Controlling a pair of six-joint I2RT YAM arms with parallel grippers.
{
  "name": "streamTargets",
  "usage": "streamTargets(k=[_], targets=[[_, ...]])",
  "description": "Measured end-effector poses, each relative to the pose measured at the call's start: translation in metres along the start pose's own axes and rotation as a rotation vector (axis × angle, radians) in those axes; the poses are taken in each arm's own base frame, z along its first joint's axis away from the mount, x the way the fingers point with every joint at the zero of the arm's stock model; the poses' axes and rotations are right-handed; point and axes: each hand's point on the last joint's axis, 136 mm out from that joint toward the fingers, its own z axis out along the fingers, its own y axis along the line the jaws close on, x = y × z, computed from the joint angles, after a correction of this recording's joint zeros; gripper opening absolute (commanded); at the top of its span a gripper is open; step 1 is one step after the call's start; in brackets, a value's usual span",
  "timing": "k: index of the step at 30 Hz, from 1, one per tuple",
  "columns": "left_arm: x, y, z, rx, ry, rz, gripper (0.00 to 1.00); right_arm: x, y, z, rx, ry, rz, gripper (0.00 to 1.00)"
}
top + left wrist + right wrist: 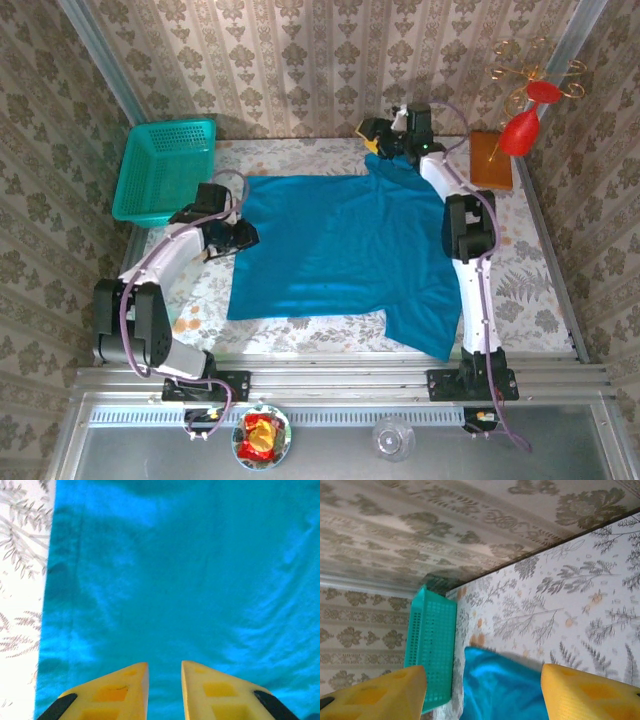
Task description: Fold the inside-out t-shirt
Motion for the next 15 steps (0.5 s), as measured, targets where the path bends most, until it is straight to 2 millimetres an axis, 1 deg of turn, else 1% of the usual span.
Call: streamTargets(k=[2, 4, 6, 9, 15], targets=[[0.009, 0.007, -0.003, -0.027, -0.002, 0.001, 0.25, 0.005, 0.016, -0.021, 0.023, -0.001, -0.028, 0.63], [0.02, 0.016, -0.007, -0.064, -0.002, 0.0, 0.25, 0.016, 0.027, -0.044, 0.055, 0.003, -0.05, 0.63], [0.031, 0.026, -0.012, -0.106, -0.004, -0.004, 0.28, 0.03, 0.031, -0.064, 0.087, 0.009, -0.06, 0.63], [0.047, 0.042, -0.019, -0.161, -0.013, -0.032, 0.3, 0.056, 0.026, -0.088, 0.139, 0.034, -0.051, 0.63], [0.09, 0.075, -0.027, -0.288, -0.005, -0.137, 0.28, 0.117, -0.001, -0.134, 0.256, 0.095, -0.004, 0.64]])
